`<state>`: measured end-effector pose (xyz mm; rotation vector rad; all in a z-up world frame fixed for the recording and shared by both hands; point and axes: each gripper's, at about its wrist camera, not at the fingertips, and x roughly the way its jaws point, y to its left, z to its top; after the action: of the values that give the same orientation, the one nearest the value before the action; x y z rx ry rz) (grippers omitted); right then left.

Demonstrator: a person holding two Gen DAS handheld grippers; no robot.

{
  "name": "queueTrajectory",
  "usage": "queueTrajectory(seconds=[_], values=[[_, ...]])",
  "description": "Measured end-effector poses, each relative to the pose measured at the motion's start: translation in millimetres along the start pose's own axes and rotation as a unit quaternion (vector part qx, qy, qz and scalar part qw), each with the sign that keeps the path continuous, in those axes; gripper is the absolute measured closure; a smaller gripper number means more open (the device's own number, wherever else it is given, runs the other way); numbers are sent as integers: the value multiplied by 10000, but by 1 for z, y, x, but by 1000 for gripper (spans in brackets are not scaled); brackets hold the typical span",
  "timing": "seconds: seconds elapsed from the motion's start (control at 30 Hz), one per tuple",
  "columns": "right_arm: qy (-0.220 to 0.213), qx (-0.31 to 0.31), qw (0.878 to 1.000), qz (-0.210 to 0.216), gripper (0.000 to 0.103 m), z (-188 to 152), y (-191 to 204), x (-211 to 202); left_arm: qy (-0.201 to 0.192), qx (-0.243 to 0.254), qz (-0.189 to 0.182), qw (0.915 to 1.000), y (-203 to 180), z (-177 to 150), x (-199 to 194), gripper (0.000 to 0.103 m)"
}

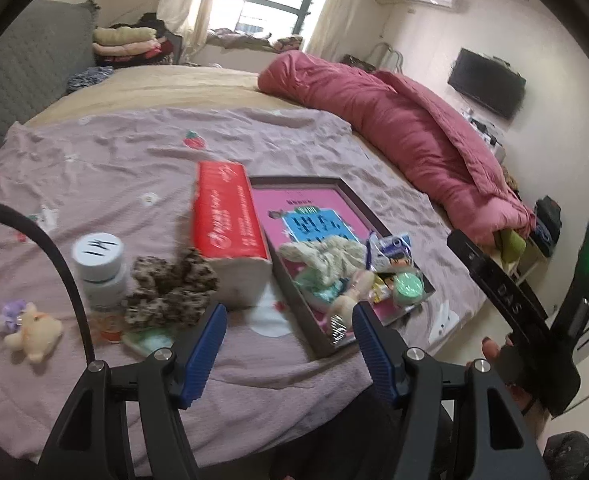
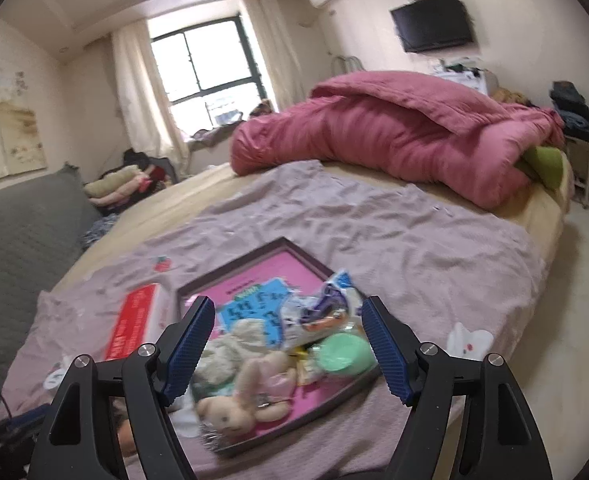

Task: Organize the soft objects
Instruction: 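Move both tools back from the tray to the remaining items on the bed, then close the left gripper on the purple-bow bear while the right nears the peach sponge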

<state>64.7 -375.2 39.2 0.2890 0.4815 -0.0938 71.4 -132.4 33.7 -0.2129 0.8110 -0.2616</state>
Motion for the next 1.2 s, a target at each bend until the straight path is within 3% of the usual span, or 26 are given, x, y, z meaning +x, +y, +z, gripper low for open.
queueTrajectory(seconds=[0.27, 0.73, 0.97, 1.2], values=[[-82, -264, 9994, 215, 26, 2, 26, -18, -414, -273, 223, 9985, 30, 9, -40, 38], [55, -637, 9953, 721, 26, -2, 71, -38, -1010, -1107, 645, 9866, 111, 9, -101, 38], [176, -954, 9899, 1029, 26, -13, 100, -46, -922, -1308, 999, 9820, 146, -5, -115, 38], [271, -1238, 9833, 1305, 26, -25, 123, -52, -781, -1469, 1058, 9804, 163, -18, -116, 38]])
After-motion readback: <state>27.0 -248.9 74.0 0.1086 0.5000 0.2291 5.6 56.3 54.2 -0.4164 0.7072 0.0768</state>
